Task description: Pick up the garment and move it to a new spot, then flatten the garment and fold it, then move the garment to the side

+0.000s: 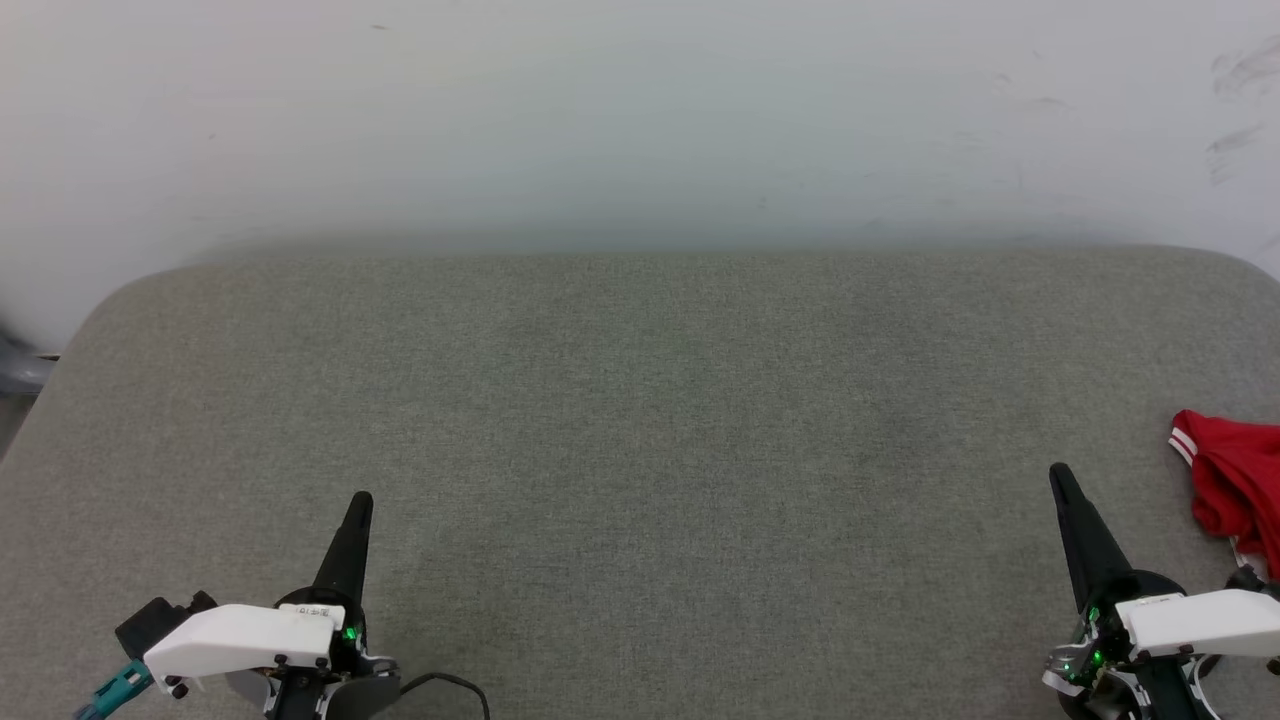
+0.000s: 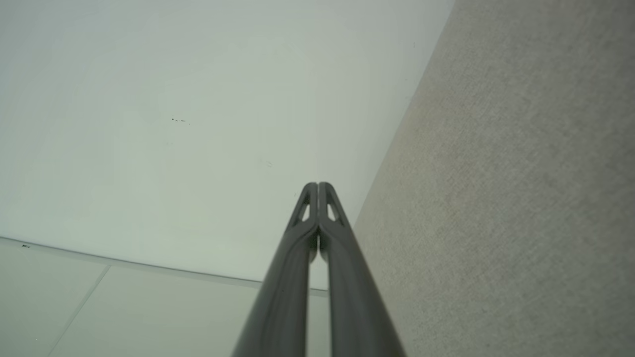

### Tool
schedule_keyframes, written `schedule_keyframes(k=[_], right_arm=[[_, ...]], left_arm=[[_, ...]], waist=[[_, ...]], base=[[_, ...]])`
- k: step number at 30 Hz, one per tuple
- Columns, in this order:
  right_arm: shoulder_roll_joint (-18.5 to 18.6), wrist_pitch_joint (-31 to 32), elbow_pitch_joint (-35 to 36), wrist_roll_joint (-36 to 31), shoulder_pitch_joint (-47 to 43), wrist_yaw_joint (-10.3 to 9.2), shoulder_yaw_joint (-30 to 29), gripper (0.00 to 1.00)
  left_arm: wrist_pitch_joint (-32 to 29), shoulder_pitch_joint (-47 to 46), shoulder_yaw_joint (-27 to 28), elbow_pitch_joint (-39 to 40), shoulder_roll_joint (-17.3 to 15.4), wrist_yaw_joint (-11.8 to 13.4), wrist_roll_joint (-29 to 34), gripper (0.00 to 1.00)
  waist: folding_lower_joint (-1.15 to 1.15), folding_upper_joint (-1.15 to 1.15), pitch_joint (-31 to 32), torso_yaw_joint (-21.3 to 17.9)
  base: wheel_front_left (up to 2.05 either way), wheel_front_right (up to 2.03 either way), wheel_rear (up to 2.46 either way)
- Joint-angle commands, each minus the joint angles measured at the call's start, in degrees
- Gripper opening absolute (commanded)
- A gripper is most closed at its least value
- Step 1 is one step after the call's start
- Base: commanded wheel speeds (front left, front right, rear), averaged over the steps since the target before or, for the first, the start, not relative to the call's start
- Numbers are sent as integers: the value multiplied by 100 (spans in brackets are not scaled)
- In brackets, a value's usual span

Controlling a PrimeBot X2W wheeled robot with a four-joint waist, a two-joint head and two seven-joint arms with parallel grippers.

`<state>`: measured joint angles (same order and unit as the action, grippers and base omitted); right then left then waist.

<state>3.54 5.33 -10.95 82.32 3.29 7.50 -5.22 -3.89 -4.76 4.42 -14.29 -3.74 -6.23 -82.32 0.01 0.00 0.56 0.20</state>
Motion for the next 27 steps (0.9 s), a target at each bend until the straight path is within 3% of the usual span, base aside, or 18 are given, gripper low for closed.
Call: schedule_keyframes(k=[1,27], right_arm=[[17,12,-14,121,115,-1,-12,0],[-8,66,-329,1098,340,-2,-53,0]], left_arm=[[-31,-106,45,35,5,-41,-109,0],[-290,-178,237,30,99,-143,-1029,0]], waist=[[-1,0,-4,-1],[-1,0,-74,-20]], base=[[0,0,0],[0,0,0]])
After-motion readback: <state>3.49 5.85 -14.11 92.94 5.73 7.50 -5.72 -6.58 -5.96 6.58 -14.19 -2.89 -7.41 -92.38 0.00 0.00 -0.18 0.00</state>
